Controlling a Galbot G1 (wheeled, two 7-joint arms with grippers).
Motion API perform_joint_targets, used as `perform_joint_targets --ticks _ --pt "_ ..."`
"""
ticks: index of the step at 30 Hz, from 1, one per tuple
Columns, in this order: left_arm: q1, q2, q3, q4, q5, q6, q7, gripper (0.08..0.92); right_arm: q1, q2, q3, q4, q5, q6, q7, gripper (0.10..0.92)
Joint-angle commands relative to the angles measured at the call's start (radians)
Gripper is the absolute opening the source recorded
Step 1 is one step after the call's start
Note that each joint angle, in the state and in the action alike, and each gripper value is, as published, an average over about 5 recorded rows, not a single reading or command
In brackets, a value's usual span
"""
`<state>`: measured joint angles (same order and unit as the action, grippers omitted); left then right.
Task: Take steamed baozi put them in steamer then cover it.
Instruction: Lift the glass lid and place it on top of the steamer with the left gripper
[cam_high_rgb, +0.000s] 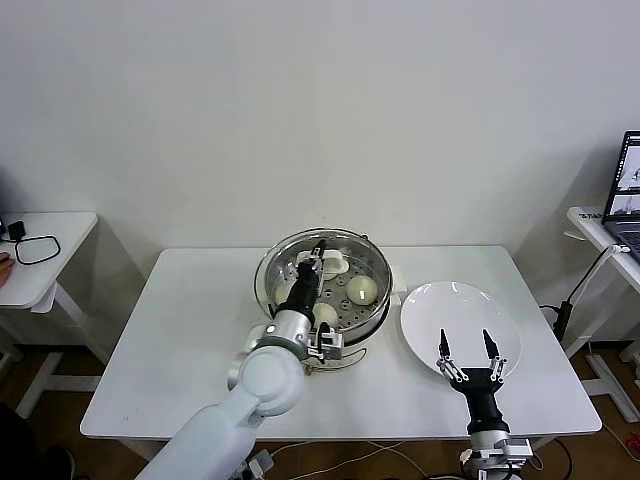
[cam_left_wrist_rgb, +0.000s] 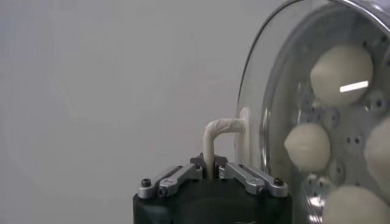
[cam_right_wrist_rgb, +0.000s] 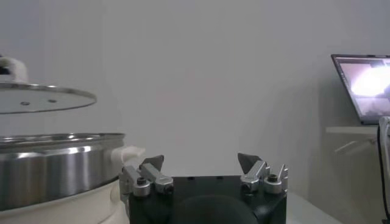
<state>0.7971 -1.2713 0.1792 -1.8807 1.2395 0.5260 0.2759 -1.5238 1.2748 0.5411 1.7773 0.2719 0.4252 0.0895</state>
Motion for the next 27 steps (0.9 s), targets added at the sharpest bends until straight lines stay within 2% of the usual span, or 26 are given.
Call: perform_joint_targets --ticks 1,15,27 --pt "-0.066 -0.049 0.061 0.102 0.002 -0.004 -0.023 0.19 -0.004 0.001 0.005 0.002 -0.008 0.002 0.0 0.823" --pt "-0.098 -0.073 0.062 0.206 0.02 -0.029 -0.052 0.19 -0.01 0.006 0.006 0.002 -0.022 0.004 0.0 0.823" --pt "-0.092 -0.079 0.04 0.246 0.032 -0.025 -0.068 0.19 -0.009 0.006 0.005 0.0 -0.026 0.005 -0.001 0.823"
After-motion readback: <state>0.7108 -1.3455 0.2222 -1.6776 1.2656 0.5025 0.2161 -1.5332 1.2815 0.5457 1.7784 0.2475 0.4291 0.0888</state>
